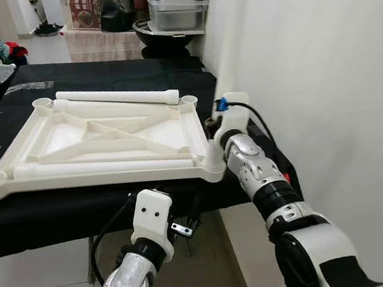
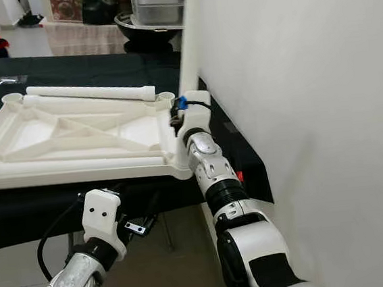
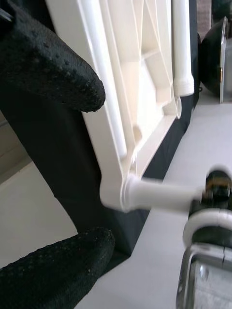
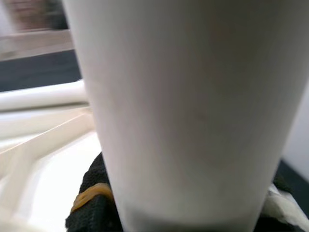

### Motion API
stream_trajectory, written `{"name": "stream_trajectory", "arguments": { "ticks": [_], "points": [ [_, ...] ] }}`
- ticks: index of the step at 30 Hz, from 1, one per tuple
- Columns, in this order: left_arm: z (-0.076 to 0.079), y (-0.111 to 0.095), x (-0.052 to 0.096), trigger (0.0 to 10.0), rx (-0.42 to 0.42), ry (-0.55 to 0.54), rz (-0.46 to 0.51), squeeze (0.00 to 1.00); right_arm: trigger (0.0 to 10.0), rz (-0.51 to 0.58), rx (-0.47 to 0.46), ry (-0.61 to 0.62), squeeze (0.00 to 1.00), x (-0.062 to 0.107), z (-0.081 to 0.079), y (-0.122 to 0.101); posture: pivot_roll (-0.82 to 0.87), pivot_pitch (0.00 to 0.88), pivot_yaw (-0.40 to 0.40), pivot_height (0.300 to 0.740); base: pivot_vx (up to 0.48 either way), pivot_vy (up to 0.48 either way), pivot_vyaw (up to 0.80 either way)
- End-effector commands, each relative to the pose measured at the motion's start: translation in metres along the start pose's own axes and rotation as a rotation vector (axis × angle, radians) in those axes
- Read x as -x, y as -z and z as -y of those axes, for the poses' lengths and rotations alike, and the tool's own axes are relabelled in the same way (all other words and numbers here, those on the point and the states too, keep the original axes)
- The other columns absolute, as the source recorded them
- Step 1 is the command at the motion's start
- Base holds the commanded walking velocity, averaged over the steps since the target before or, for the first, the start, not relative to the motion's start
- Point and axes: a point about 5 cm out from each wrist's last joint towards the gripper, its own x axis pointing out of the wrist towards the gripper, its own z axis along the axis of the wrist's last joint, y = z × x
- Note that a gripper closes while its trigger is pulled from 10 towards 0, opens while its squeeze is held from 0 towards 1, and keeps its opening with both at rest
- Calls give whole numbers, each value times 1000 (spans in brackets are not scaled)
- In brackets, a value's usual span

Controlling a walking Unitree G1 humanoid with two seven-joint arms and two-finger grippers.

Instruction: Building children table

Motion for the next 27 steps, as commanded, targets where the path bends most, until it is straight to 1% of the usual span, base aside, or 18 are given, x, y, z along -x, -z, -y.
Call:
{"name": "stream_trajectory", "arguments": {
  "ticks": [1, 2, 3, 5, 7, 8, 9, 10, 11, 12, 13, 15, 16, 17, 18, 19, 22, 27],
  "points": [
    [4, 3, 0, 10000, 10, 12, -9, 0, 0, -103, -49, 70, 0, 2, 7, 18, 75, 76, -140, 740, 0, 0, 0],
    [4, 3, 0, 10000, 10, 12, -9, 0, 0, -103, -49, 70, 0, 2, 7, 18, 75, 76, -140, 740, 0, 0, 0],
    [4, 3, 0, 10000, 12, 13, -9, 0, 10000, -98, -71, 0, 0, 2, -7, 16, 75, 75, -141, 740, 0, 0, 0],
    [4, 3, 0, 10000, 11, 13, -9, 0, 10000, -71, -66, -71, 0, 3, -19, 12, 76, 75, -142, 740, 0, 0, 0],
    [4, 3, 0, 10000, 11, 13, -9, 0, 10000, -71, -66, -71, 0, 3, -19, 12, 76, 75, -142, 740, 0, 0, 0],
    [4, 3, 0, 10000, 11, 12, -9, 0, 10000, -49, -60, -79, 404, 4, -21, 9, 76, 75, -142, 740, 0, 0, 0],
    [4, 3, 0, 10000, 11, 10, -9, 0, 10000, -14, -84, -118, 1000, 4, -24, 4, 76, 75, -143, 740, 0, 0, 0],
    [4, 3, 0, 10000, 11, 10, -9, 0, 10000, -14, -84, -118, 1000, 4, -24, 4, 76, 75, -143, 740, 0, 0, 0],
    [4, 3, 0, 10000, 11, 9, -8, 0, 10000, 30, -123, -184, 757, 4, -30, -5, 76, 76, -143, 740, 0, 0, 0],
    [4, 3, 0, 10000, 10, 8, -9, 0, 10000, 49, -146, -253, 0, 5, -36, -10, 74, 76, -142, 740, 0, 0, 0],
    [4, 3, 0, 10000, 10, 8, -9, 0, 10000, 49, -146, -253, 0, 5, -36, -10, 74, 76, -142, 740, 0, 0, 0],
    [4, 3, 0, 10000, 11, 8, -8, 0, 10000, 28, -179, -429, 0, 8, -47, -10, 73, 75, -143, 740, 0, 0, 0],
    [4, 3, 0, 10000, 11, 8, -8, 0, 10000, 28, -179, -429, 0, 8, -47, -10, 73, 75, -143, 740, 0, 0, 0],
    [4, 3, 0, 10000, 10, 7, -8, 0, 10000, 13, -173, -560, 0, 12, -53, -9, 75, 76, -145, 740, 0, 0, 0],
    [4, 3, 0, 10000, 10, 6, -8, 0, 10000, 1, -166, -644, 0, 15, -57, -7, 75, 76, -145, 740, 0, 0, 0],
    [4, 3, 0, 10000, 10, 6, -8, 0, 10000, 1, -166, -644, 0, 15, -57, -7, 75, 76, -145, 740, 0, 0, 0],
    [3, 2, 0, 10000, 8, 5, -6, 0, 10000, -21, -145, -943, 0, 28, -61, -4, 77, 71, -144, 740, 0, 0, 0],
    [4, 3, 0, 10000, 8, 5, -7, 0, 10000, -26, -143, -1038, 0, 32, -60, -2, 77, 68, -143, 740, 0, 0, 0]
  ]
}}
